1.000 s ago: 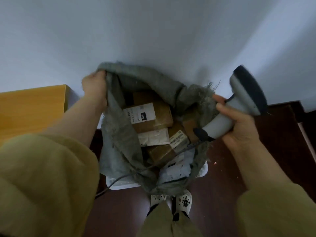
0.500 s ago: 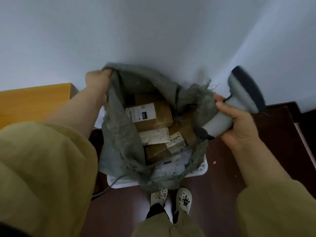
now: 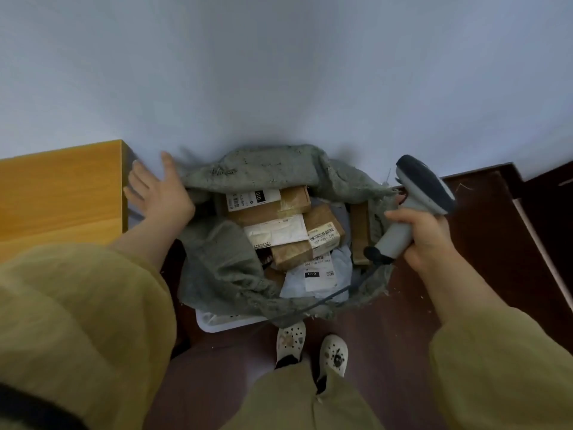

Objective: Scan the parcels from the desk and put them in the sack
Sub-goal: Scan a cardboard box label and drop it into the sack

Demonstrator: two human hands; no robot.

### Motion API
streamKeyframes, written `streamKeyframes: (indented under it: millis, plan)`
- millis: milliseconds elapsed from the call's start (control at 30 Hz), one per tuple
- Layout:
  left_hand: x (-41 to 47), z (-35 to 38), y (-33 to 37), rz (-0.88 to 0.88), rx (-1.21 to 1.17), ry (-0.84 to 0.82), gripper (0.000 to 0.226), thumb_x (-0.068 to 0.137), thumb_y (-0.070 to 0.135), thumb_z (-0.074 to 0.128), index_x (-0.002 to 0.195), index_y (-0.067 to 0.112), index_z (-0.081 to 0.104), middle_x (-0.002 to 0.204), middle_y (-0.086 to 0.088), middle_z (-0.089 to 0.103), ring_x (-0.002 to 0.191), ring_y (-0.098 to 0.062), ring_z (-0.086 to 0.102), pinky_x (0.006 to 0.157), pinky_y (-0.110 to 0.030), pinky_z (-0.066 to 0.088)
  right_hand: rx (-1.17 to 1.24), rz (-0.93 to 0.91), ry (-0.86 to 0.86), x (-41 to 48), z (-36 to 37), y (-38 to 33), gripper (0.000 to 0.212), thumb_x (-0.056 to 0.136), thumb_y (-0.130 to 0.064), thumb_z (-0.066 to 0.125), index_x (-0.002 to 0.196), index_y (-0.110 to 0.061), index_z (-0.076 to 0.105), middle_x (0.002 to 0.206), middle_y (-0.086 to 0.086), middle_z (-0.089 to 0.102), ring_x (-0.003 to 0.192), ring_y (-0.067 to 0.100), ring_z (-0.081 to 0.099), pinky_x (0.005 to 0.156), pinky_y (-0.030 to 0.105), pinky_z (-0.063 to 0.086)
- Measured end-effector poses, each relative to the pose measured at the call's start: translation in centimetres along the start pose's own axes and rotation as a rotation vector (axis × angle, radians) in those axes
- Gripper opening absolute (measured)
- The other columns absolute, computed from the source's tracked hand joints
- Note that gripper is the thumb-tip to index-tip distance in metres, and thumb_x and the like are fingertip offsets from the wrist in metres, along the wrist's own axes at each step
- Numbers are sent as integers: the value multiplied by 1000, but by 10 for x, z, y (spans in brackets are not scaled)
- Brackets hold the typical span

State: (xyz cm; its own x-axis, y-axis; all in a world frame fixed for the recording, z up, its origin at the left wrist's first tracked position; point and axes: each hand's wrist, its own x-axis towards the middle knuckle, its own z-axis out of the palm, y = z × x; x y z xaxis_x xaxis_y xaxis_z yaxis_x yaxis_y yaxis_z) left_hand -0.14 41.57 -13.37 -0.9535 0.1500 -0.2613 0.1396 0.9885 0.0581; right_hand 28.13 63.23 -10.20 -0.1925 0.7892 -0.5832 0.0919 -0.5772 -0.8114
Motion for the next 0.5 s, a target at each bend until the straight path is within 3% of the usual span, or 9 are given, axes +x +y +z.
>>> streamKeyframes:
  millis: [100, 200, 267, 367, 500]
  plan:
    - [-28, 9, -4, 92, 100, -31, 98, 84, 4, 60, 150, 36, -5, 154, -18, -24, 143, -37, -18, 115, -57, -6, -24, 21, -43, -19, -2, 10, 37, 71, 16, 65, 101, -5, 60, 89, 3, 63, 82, 19, 62, 64, 32, 51]
    - [-63, 12, -8, 162, 145, -88, 92, 85, 7, 57, 149, 38, -1, 154, -17, -24, 143, -38, -19, 114, -59, -5, -17, 33, -163, -48, -4, 21, 31, 73, 16, 63, 90, -10, 63, 89, 5, 65, 86, 23, 64, 70, 40, 56]
    - [-85, 10, -15, 214, 152, -104, 88, 86, 9, 57, 149, 39, 3, 154, -16, -23, 143, -38, -18, 114, -59, -5, 12, 90, -297, -71, -8, 30, 28, 76, 12, 64, 93, -10, 63, 96, 10, 68, 89, 27, 67, 73, 43, 59]
    - [-120, 3, -33, 263, 112, -98, 85, 86, 16, 59, 149, 40, 8, 156, -15, -18, 143, -38, -15, 114, -58, -4, -27, 142, -440, -112, -15, 45, 23, 83, 3, 62, 104, -8, 62, 89, 17, 72, 71, 26, 70, 57, 32, 58]
    - [-177, -15, -68, 307, 99, -95, 80, 88, 28, 60, 149, 40, 10, 156, -14, -12, 144, -37, -12, 115, -57, -1, -42, 190, -511, -173, -25, 74, 11, 87, -3, 61, 95, -11, 63, 70, 11, 70, 51, 18, 62, 46, 25, 49]
